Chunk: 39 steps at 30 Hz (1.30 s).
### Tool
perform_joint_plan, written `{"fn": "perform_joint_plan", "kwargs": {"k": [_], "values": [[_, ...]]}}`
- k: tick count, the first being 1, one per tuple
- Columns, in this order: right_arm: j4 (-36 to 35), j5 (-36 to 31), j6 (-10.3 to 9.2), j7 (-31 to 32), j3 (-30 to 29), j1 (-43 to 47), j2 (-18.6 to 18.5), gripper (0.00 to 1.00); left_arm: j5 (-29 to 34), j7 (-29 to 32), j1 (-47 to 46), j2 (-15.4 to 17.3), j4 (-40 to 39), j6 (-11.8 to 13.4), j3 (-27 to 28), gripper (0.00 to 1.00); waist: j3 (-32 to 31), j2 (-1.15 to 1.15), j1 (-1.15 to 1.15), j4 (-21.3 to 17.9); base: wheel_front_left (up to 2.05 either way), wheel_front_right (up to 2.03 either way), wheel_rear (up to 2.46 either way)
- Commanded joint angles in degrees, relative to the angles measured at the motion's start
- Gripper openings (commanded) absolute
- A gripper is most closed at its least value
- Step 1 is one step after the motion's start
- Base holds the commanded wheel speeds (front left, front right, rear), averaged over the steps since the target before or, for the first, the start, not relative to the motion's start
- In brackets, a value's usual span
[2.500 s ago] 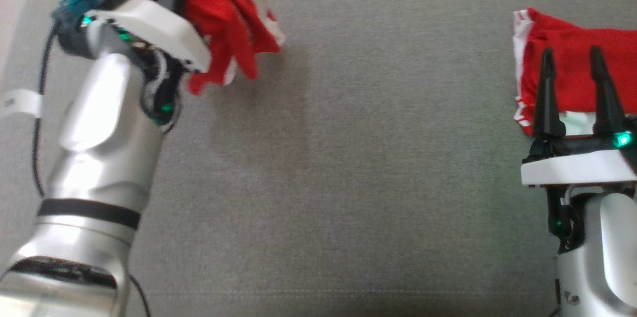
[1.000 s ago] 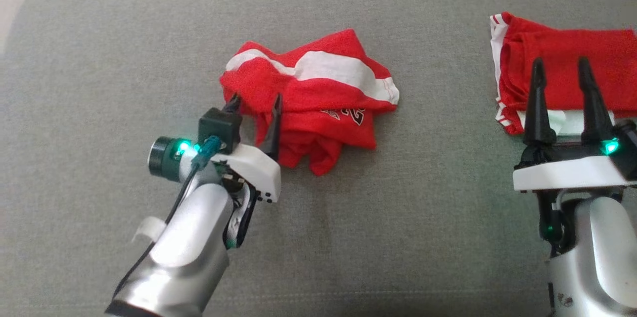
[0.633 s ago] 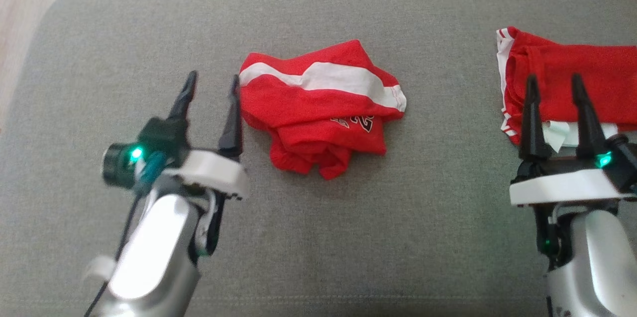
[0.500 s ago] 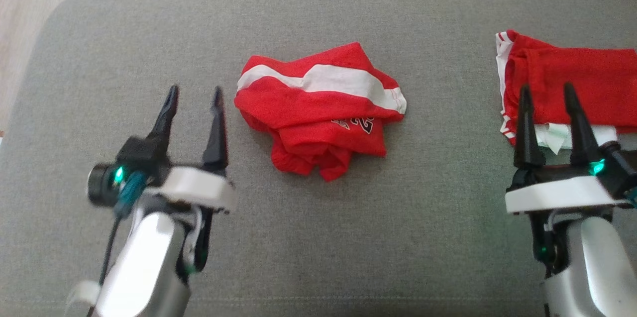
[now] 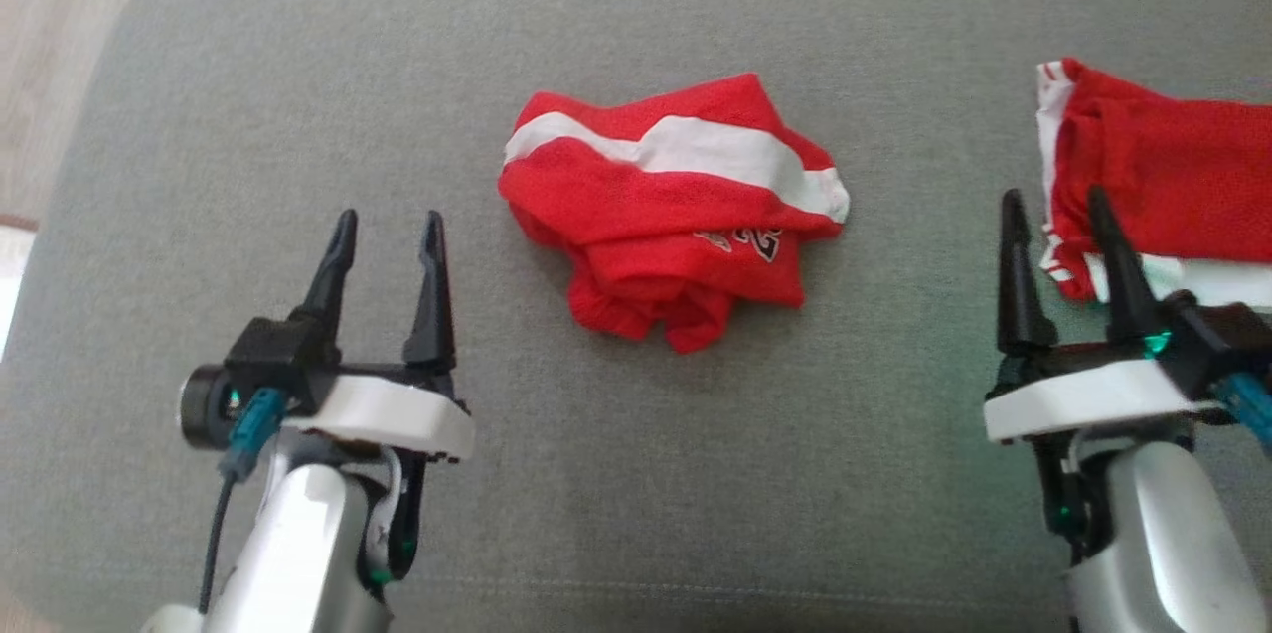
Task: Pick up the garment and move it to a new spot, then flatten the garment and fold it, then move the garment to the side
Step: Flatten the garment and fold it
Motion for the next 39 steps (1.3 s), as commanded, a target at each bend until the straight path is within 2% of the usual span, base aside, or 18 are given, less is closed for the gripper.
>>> {"fn": "perform_joint_plan", "kwargs": {"k": [1,8,15,20,25,26,27,33,39], "values": [[-1.05,0.33,-0.05,0.50,1.97,-2.65,-0.10,1.00,0.52,-0.70,-2.79,0.19,-1.68,-0.37,2.38,1.00,0.88,0.00,0.00,0.98,0.00,0.00,0.00],[7.97,2.52,-0.05,6.38,3.30,-8.49,-0.10,1.00,1.50,-0.70,-3.35,-1.46,-0.21,-1.88,2.38,1.00,3.76,0.00,0.00,4.84,0.00,0.00,0.00],[21.12,3.69,-0.05,11.88,1.05,-15.99,-0.10,1.00,1.77,-0.70,-4.11,-2.16,0.74,-2.85,2.48,1.00,5.63,0.00,0.00,8.97,0.00,0.00,0.00],[27.42,2.34,-0.05,13.17,-0.35,-19.03,-0.10,1.00,1.70,-0.70,-4.05,-2.32,0.95,-2.90,2.19,1.00,6.26,0.00,0.00,10.53,0.00,0.00,0.00],[30.68,1.81,-0.05,13.26,0.04,-20.45,-0.10,1.00,1.67,-0.70,-3.91,-2.36,0.98,-2.78,2.14,1.00,6.54,0.00,0.00,10.97,0.00,0.00,0.00],[31.20,1.76,-0.05,13.16,0.48,-20.70,-0.10,0.58,1.60,-0.70,-3.89,-2.37,0.97,-2.74,2.16,1.00,6.57,0.00,0.00,10.97,0.00,0.00,0.00],[31.56,1.43,-0.05,12.79,1.05,-20.93,-0.10,0.00,1.53,-0.70,-3.88,-2.37,0.96,-2.67,2.23,1.00,6.57,0.00,0.00,10.89,0.00,0.00,0.00],[32.23,1.30,-0.05,9.34,2.64,-21.38,-0.11,0.00,1.92,-0.70,-3.85,-2.38,1.27,-2.38,3.13,1.00,5.92,0.00,0.00,9.00,0.00,0.00,0.00],[29.18,0.18,-0.05,4.52,2.18,-20.56,-0.42,0.00,2.46,-0.70,-4.04,-2.38,1.24,-2.86,4.58,1.00,4.38,0.00,0.00,5.87,0.00,0.00,0.00]]}}
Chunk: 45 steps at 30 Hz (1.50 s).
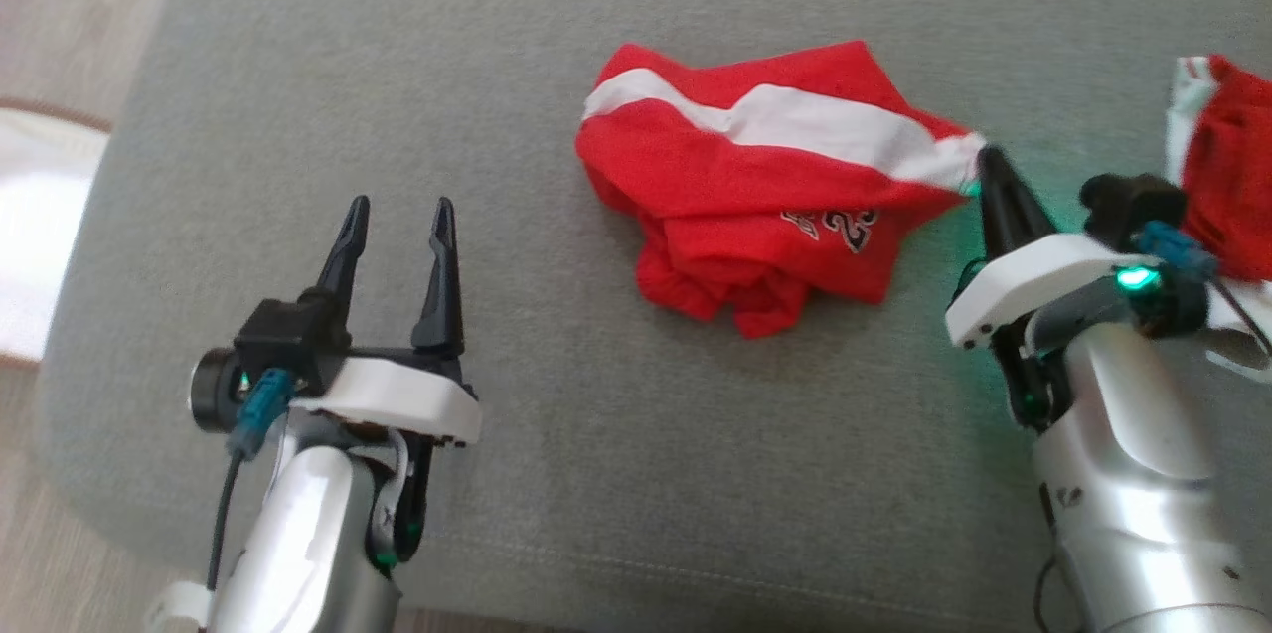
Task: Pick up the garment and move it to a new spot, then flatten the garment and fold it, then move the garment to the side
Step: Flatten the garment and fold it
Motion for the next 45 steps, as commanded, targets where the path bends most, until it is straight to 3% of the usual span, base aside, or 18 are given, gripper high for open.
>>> {"fn": "perform_joint_plan", "kwargs": {"k": [1,12,19,27,32,39,45], "values": [[-2.93,-0.34,-0.05,-1.26,1.00,0.31,0.21,0.00,0.54,-0.70,-1.98,0.51,-1.82,-0.13,2.79,1.00,-0.93,0.00,0.00,-1.49,0.00,0.00,0.00],[-19.18,-1.39,-0.05,-2.60,0.54,8.95,-1.33,0.00,2.00,-0.70,-3.59,1.04,-1.64,-1.88,6.67,1.00,-3.38,0.00,0.00,-7.84,0.00,0.00,0.00],[-29.42,-0.12,-0.05,-2.46,4.47,16.47,-1.22,0.00,1.55,-0.70,-5.86,2.27,0.27,-4.53,8.07,1.00,-3.87,0.00,0.00,-11.41,0.00,0.00,0.00],[-32.91,0.83,-0.05,-3.38,9.50,21.01,-0.75,0.00,-1.46,3.27,-11.38,3.91,5.71,-8.77,7.31,1.00,-3.37,0.00,0.00,-13.83,0.00,0.00,0.00],[-32.84,0.71,-0.05,-3.96,9.60,19.82,-0.74,0.00,-8.92,16.93,-20.23,5.64,11.11,-11.29,5.03,1.00,-1.62,0.00,0.00,-14.78,0.00,0.00,0.00],[-32.75,0.12,-0.05,-5.04,11.53,15.85,-0.85,0.00,-22.79,41.05,-34.85,9.33,20.60,-11.61,3.17,1.00,1.66,0.00,0.00,-17.03,0.00,0.00,0.00],[-32.39,-0.21,-0.05,-6.06,13.25,13.31,-0.74,0.00,-26.27,52.38,-41.92,11.49,28.33,-11.43,3.48,1.00,4.41,0.00,0.00,-19.07,0.00,0.00,0.00]]}}
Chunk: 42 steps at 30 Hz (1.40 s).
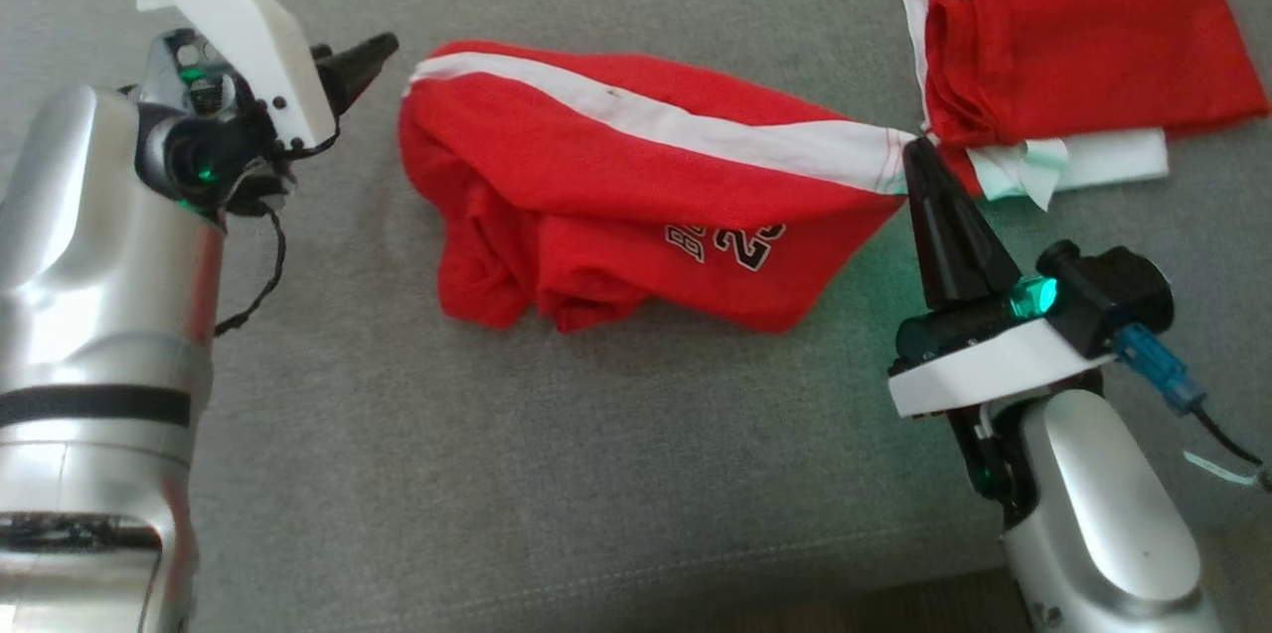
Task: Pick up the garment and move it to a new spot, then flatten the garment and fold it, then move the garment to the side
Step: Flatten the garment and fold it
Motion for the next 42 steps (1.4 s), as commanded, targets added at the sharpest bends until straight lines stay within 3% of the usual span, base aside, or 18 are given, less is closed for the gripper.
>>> {"fn": "perform_joint_plan", "kwargs": {"k": [1,14,32,33,34,35,42], "values": [[-1.75,-0.58,-0.05,-0.81,1.60,-1.73,0.13,0.00,-0.61,1.67,-3.38,2.58,-0.59,-0.16,1.86,1.00,1.34,0.00,0.00,-1.07,0.00,0.00,0.00],[-0.77,-1.11,-0.05,-1.79,1.32,-2.75,0.12,0.00,-5.50,9.29,-6.13,2.76,3.00,-0.32,1.23,1.00,3.44,0.00,0.00,-2.45,0.00,0.00,0.00],[0.09,-1.52,-0.05,-1.77,1.04,-2.83,0.32,0.00,-12.45,16.05,-5.00,2.44,-0.97,-0.38,0.61,1.00,3.37,0.00,0.00,-2.19,0.00,0.00,0.00],[0.14,-1.55,-0.05,-1.77,0.96,-2.84,0.32,0.00,-12.72,16.54,-4.85,2.44,-1.08,-0.38,0.49,0.69,3.38,0.00,0.00,-2.18,0.00,0.00,0.00],[0.19,-1.60,-0.05,-1.75,0.88,-2.84,0.33,0.00,-12.85,16.79,-4.73,2.52,-1.26,-0.38,0.39,0.21,3.38,0.00,0.00,-2.16,0.00,0.00,0.00],[0.23,-1.66,-0.05,-1.75,0.79,-2.84,0.33,0.00,-12.74,16.69,-4.64,2.67,-1.49,-0.38,0.28,0.00,3.36,0.00,0.00,-2.14,0.00,0.00,0.00],[0.52,-1.90,-0.05,-1.57,0.05,-3.15,0.04,0.00,-12.99,13.90,-3.97,2.87,-3.57,-0.38,-0.30,0.00,2.45,0.00,0.00,-1.23,0.00,0.00,0.00]]}}
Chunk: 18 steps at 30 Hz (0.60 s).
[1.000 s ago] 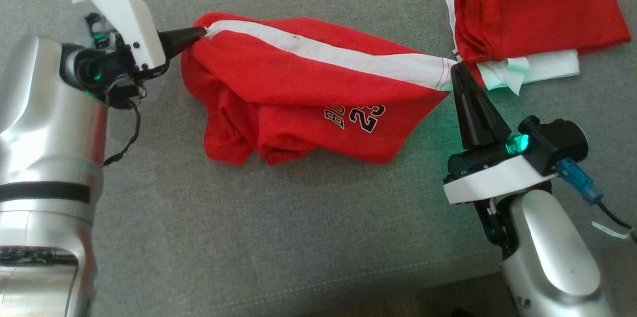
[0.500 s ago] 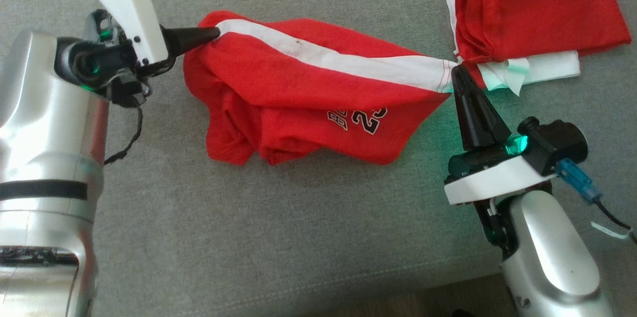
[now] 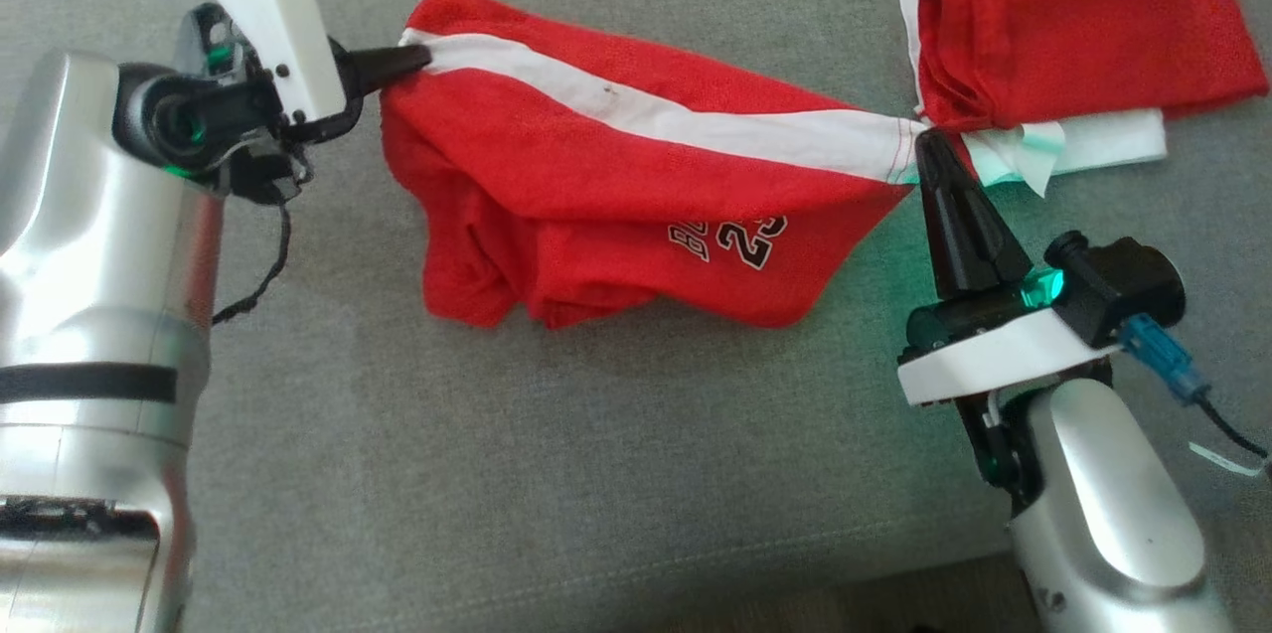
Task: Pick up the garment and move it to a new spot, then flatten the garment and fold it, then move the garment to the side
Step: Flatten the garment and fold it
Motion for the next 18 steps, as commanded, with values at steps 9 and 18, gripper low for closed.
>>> {"fn": "perform_joint_plan", "kwargs": {"k": [9,18], "values": [[-2.26,-1.25,-0.05,0.44,1.07,-5.26,-3.29,0.00,-1.74,-7.88,-0.71,3.62,-8.11,-0.36,-1.19,0.00,-3.92,0.00,0.00,2.04,0.00,0.00,0.00],[-2.43,0.09,-0.05,2.16,0.99,-18.06,-8.91,0.00,-2.00,-19.22,-1.36,5.01,-15.01,-0.36,-6.48,0.00,-9.87,0.00,0.00,5.00,0.00,0.00,0.00]]}}
